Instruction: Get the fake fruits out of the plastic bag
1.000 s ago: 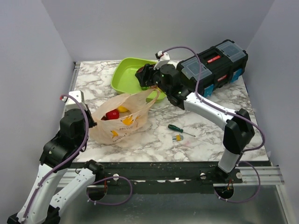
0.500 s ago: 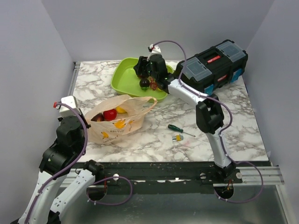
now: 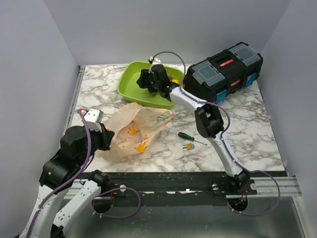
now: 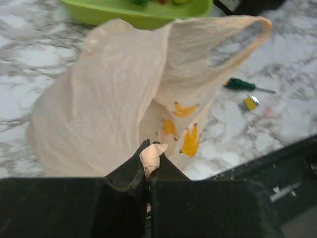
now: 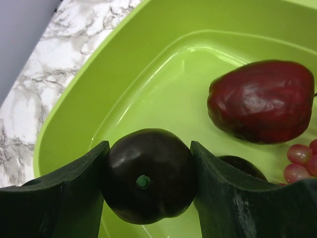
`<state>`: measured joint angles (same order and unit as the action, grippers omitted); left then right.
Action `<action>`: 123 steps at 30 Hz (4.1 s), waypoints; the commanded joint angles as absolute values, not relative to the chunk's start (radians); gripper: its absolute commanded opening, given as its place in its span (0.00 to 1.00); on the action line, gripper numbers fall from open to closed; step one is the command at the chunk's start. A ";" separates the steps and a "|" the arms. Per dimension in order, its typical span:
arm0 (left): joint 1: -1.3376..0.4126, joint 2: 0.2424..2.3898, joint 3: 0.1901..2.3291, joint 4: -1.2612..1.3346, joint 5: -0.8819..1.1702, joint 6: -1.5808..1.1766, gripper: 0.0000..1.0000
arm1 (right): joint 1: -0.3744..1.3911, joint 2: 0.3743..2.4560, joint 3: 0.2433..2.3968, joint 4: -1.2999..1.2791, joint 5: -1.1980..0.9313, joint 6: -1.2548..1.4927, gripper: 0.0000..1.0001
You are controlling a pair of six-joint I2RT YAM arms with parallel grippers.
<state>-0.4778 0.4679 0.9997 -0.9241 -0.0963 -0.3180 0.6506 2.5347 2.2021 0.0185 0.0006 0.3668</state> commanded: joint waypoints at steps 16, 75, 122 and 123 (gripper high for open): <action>-0.477 0.511 0.833 -0.931 0.356 -0.379 0.00 | 0.653 2.567 2.232 -0.153 0.018 0.356 0.77; -0.495 0.433 0.808 -0.894 0.292 -0.408 0.00 | 1.191 1.800 0.840 0.793 0.298 0.208 0.37; -0.489 0.491 0.804 -0.885 0.336 -0.393 0.00 | 1.036 2.151 1.151 0.918 0.157 0.338 0.76; -0.489 0.495 0.804 -0.885 0.339 -0.391 0.00 | 1.036 2.163 1.153 0.932 0.158 0.340 0.79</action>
